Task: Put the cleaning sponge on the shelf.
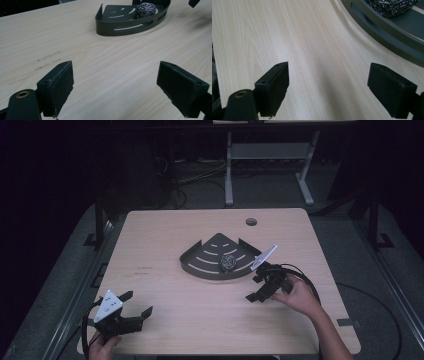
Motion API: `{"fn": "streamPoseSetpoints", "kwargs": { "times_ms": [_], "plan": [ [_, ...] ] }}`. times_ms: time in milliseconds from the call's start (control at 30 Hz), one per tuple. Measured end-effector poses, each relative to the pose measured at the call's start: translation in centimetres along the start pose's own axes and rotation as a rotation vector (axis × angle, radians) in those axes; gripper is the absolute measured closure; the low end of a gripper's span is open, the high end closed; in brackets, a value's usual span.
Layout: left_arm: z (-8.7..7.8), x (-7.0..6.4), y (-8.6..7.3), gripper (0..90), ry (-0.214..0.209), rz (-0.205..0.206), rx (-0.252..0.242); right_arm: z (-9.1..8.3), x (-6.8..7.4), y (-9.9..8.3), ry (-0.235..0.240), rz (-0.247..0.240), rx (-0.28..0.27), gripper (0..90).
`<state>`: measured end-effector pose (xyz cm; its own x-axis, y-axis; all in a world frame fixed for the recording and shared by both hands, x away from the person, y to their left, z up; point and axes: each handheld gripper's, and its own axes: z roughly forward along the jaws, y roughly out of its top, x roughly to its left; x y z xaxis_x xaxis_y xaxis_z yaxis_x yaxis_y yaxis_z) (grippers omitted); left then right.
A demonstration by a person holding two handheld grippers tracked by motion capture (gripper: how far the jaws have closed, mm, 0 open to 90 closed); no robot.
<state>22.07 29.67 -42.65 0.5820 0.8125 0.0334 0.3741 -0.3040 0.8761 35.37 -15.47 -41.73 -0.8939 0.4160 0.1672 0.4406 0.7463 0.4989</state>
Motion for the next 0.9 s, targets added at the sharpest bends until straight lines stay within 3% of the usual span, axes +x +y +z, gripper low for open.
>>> {"fn": "streamPoseSetpoints", "kwargs": {
  "times_ms": [900],
  "plan": [
    [0.3, -0.3, 0.1, 13.3, -0.003, 0.004, 0.002, 0.3, 2.1, -4.4, -0.005, 0.014, -0.023, 16.7]
  ]
}}
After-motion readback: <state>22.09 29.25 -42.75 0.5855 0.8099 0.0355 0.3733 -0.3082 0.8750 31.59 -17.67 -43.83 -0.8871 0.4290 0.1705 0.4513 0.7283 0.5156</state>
